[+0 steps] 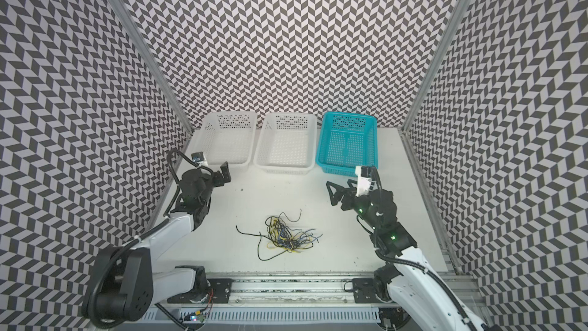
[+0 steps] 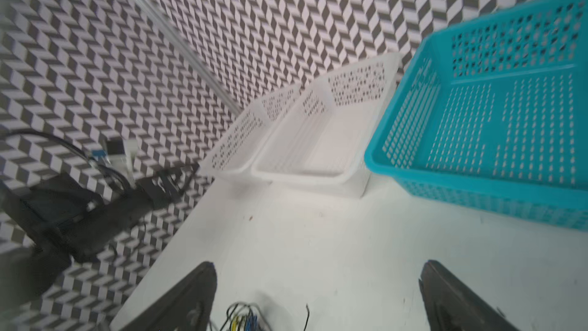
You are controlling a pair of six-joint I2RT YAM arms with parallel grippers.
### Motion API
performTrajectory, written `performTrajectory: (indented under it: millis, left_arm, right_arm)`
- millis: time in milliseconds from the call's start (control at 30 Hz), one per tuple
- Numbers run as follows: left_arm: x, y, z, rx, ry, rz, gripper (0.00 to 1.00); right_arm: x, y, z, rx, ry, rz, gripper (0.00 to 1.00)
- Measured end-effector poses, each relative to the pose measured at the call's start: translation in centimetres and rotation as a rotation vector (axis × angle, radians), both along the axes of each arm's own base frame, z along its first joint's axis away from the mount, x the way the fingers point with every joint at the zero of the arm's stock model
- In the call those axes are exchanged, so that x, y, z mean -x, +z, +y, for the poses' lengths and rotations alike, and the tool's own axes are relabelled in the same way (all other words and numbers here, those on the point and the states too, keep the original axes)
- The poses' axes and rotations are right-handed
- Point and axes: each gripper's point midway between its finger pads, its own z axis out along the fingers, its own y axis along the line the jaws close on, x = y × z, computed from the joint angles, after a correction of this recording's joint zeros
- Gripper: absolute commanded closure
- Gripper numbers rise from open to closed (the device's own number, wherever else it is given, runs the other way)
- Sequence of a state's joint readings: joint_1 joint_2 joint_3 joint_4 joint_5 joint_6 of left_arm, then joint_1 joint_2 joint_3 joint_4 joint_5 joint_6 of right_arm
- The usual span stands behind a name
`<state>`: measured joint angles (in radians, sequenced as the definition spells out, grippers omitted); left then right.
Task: Untangle the cables
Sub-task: 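Lower both grippers toward the tangled wire pile from either side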
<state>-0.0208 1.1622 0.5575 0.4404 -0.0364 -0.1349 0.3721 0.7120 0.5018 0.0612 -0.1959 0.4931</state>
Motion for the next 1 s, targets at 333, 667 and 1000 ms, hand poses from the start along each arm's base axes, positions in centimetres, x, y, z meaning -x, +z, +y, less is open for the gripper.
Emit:
performTrajectory:
  millis: [333, 667, 1000]
  left_arm:
    - [5.3, 9.4, -3.0, 0.439, -0.123, 0.001, 0.00]
    - [11.9, 6.1, -7.0, 0.642, -0.254, 0.159, 0.00]
    - [16.3, -3.3, -11.1, 0.717, -0.308, 0.399, 0.00]
  right_arm:
    - [7.2, -1.4, 8.1, 0.215, 0.374, 0.151, 0.13]
    - [13.8, -10.1, 14.1, 0.520, 0.613, 0.310, 0.27]
    - [11.6, -14.8, 16.9, 0.701, 0.532, 0.337, 0.51]
